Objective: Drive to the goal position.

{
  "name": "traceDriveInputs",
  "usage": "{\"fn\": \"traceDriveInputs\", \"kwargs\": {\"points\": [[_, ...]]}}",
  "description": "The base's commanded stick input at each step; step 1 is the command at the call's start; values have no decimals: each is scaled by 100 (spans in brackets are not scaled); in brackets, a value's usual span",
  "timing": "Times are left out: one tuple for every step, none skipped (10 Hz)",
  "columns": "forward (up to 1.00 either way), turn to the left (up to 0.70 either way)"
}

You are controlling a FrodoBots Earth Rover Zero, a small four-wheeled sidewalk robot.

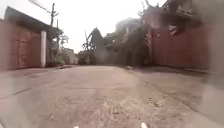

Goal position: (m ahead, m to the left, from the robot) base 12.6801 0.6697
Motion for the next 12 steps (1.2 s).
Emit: {"fn": "traceDriveInputs", "kwargs": {"points": [[100,0],[100,0],[100,0],[100,0],[100,0],[100,0],[100,0],[100,0],[100,0],[100,0],[100,0],[100,0]]}}
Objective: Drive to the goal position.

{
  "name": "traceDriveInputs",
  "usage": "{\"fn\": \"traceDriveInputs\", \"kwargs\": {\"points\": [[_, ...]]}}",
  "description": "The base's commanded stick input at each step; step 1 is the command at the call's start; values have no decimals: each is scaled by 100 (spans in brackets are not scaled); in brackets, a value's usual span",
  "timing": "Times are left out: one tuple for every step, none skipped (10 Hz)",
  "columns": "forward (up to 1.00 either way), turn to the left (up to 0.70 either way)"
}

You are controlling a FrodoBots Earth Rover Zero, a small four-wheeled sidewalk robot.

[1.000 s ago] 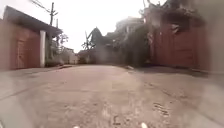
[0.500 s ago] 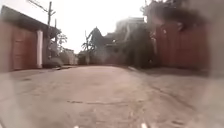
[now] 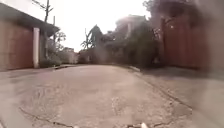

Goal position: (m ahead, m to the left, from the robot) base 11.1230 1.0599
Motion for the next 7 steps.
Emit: {"fn": "traceDriveInputs", "kwargs": {"points": [[100,0],[100,0],[100,0],[100,0],[100,0],[100,0],[100,0]]}}
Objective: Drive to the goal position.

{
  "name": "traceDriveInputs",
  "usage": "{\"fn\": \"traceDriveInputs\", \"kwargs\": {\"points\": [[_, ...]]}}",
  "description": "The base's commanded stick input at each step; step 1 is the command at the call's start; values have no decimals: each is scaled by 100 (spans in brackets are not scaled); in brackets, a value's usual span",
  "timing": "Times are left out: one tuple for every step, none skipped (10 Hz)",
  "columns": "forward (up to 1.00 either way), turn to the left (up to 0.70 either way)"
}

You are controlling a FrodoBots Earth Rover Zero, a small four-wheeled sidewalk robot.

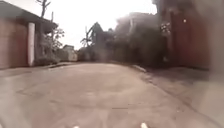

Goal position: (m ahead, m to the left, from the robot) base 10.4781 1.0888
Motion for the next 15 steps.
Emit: {"fn": "traceDriveInputs", "kwargs": {"points": [[100,0],[100,0],[100,0],[100,0],[100,0],[100,0],[100,0],[100,0],[100,0],[100,0],[100,0],[100,0],[100,0],[100,0],[100,0]]}}
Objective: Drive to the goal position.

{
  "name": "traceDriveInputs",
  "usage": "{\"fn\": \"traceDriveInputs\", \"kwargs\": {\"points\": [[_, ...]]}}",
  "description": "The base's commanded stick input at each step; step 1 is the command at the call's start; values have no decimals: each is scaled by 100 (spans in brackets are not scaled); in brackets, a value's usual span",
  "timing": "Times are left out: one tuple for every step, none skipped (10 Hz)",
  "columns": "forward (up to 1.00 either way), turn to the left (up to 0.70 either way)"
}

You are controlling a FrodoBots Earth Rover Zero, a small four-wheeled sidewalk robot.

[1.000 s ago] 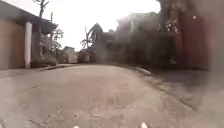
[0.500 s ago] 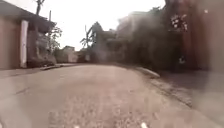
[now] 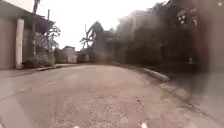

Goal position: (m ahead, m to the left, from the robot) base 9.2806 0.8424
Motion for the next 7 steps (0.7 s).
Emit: {"fn": "traceDriveInputs", "kwargs": {"points": [[100,0],[100,0],[100,0],[100,0],[100,0],[100,0],[100,0]]}}
